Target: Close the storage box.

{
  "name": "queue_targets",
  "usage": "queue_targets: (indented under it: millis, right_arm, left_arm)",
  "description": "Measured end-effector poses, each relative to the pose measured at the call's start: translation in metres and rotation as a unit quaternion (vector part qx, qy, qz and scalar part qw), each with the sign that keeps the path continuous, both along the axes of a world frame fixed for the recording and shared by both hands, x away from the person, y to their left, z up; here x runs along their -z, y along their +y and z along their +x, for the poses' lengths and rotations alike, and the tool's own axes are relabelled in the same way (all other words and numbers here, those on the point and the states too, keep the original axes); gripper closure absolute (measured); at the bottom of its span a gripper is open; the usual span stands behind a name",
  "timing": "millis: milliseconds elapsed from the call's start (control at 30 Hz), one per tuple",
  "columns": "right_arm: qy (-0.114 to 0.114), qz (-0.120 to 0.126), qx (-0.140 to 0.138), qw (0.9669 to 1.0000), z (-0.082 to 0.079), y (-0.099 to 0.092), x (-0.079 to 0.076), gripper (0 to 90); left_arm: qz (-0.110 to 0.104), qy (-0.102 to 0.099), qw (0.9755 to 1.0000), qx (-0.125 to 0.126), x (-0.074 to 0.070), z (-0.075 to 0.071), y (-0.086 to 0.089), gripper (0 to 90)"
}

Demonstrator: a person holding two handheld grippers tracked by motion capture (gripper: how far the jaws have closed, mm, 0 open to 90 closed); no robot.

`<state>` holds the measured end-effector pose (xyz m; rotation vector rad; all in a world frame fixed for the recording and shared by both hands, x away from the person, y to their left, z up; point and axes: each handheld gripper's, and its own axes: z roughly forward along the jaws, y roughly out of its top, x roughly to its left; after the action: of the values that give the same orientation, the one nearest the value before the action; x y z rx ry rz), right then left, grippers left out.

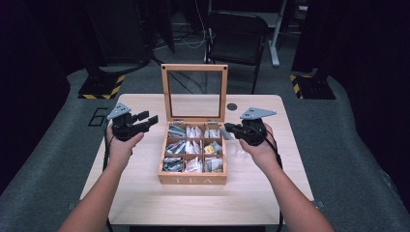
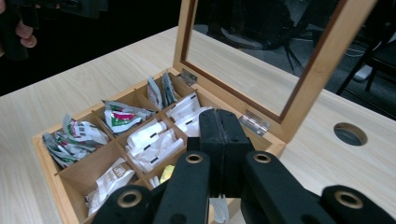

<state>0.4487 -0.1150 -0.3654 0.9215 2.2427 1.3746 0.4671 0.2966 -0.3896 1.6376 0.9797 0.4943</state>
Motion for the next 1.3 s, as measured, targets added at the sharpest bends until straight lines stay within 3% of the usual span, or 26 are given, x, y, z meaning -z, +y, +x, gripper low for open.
queue_targets:
  millis: [500, 700, 1300]
  right_arm:
    - [-0.005, -0.007, 0.031, 0.9995, 0.007, -0.026, 0.005, 90.0]
    - [0.003, -0.012, 0.047, 0.9988, 0.01, -0.035, 0.01, 90.0]
    - [0.012, -0.033, 0.07, 0.9969, 0.013, -0.046, 0.027, 90.0]
  left_arm:
    - [0.001, 0.0, 1.0, -0.001, 0.0, 0.001, 0.0, 47.7]
    - [0.001, 0.001, 1.0, -0.001, 0.001, 0.001, 0.0, 47.7]
    - [0.003, 0.001, 1.0, -0.001, 0.001, 0.001, 0.0, 47.7]
